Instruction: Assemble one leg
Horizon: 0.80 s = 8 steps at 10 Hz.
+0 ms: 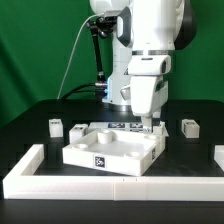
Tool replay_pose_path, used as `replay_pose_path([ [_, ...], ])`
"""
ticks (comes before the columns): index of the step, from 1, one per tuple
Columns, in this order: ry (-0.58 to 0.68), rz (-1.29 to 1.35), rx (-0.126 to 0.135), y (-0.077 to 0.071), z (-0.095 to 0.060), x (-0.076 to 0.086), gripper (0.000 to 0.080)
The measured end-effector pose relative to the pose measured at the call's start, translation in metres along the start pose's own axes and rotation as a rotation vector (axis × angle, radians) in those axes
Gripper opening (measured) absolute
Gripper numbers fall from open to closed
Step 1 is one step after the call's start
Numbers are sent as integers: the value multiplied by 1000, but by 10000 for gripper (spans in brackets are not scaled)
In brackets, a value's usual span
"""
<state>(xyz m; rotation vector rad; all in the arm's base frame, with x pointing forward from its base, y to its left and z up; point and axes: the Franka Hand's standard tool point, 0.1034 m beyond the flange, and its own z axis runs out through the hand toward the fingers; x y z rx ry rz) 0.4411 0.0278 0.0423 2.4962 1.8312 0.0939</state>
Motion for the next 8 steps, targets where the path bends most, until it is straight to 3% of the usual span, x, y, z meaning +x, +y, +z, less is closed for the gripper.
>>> replay_pose_path([
  [2,-2,6,3,0,1,-3,650],
  [4,-15,27,8,2,7,-27,650],
  [5,-12,47,-2,2,10,-37,650],
  [8,-12,68,9,-5,25,-53,650],
])
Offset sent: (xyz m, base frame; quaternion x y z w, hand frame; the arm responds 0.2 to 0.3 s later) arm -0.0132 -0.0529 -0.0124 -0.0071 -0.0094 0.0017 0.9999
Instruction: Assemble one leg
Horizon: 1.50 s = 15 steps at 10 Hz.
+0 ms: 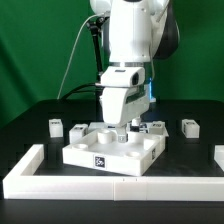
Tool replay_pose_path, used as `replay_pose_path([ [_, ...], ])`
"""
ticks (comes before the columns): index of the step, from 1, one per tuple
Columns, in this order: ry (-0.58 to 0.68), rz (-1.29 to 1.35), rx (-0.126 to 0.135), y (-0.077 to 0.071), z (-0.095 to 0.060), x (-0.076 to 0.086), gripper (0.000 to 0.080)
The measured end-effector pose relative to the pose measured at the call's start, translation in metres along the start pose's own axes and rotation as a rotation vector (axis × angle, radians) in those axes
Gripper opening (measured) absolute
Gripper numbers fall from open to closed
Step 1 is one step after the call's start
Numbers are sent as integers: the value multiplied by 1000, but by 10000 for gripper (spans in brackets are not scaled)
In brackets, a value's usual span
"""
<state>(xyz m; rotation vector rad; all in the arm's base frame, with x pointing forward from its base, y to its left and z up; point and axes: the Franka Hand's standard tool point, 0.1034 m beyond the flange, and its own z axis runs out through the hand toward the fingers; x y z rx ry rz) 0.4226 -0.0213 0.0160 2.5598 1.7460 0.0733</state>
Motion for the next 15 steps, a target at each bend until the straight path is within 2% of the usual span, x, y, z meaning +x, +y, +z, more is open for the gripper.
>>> replay_pose_path([
  [2,-4,4,21,-7,9,0,650],
  [5,-6,3,23,-6,9,1,627],
  [7,-6,3,23,-6,9,1,275],
  [8,-6,3,23,-7,9,1,140],
  [9,-6,3,23,-7,9,1,140],
  [10,-6,3,23,-7,10,1,51],
  [15,-6,3,23,-7,10,0,51],
])
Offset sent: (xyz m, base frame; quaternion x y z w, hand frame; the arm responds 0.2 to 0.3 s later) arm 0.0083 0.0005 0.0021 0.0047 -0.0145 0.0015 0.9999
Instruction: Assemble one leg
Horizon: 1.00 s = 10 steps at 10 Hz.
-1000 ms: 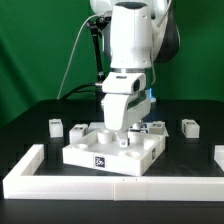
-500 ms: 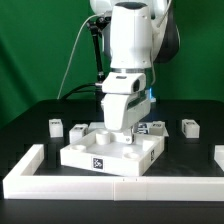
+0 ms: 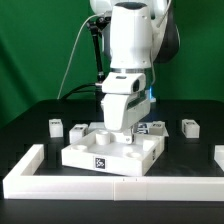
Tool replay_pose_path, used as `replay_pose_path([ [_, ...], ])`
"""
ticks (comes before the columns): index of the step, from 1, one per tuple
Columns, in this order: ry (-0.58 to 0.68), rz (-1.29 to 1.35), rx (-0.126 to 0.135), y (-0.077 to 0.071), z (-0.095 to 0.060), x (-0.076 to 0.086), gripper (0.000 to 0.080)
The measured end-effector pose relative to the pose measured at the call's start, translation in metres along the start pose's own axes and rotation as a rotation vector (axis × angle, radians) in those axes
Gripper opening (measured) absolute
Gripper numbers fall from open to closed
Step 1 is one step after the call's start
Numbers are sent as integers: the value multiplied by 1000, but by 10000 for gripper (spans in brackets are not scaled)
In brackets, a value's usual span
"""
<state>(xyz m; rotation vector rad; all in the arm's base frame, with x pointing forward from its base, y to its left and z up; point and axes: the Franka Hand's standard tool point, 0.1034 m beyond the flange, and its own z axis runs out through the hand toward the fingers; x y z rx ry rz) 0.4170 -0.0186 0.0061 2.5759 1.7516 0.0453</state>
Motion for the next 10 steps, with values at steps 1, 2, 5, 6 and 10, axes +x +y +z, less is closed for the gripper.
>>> replay_pose_path([
  [1,0,0,0,0,0,0,51],
  [2,0,-27,0,0,0,0,52],
  [5,-1,-249,-5,1,0,4,52],
  [6,-2,-312,-9,4,0,7,52],
  [10,-2,-302,-8,4,0,6,52],
])
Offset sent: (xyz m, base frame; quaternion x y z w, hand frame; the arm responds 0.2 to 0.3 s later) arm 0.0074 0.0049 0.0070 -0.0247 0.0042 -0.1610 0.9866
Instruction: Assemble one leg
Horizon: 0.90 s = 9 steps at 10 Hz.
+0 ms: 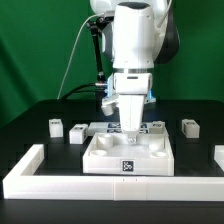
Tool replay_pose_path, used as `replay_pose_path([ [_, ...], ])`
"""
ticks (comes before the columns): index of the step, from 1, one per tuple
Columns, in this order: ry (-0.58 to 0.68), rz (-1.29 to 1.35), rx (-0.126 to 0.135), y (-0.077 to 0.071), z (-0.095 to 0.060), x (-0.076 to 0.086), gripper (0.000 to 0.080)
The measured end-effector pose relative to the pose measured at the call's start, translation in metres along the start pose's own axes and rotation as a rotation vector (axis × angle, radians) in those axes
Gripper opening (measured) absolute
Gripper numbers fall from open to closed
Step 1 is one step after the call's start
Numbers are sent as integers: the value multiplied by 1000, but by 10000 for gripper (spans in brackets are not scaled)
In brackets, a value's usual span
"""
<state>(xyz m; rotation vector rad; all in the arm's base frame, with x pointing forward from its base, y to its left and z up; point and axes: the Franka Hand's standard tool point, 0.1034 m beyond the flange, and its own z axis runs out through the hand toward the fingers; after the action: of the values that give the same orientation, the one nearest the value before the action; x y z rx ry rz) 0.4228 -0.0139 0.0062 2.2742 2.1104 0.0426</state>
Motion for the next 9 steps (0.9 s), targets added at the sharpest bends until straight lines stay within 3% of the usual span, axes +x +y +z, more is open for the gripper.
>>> replay_pose_path([
  [2,1,-35,-3,4,0,8,52],
  [8,11,-117,-22,29,0,75,52],
  [9,14,-120,-28,34,0,79,52],
])
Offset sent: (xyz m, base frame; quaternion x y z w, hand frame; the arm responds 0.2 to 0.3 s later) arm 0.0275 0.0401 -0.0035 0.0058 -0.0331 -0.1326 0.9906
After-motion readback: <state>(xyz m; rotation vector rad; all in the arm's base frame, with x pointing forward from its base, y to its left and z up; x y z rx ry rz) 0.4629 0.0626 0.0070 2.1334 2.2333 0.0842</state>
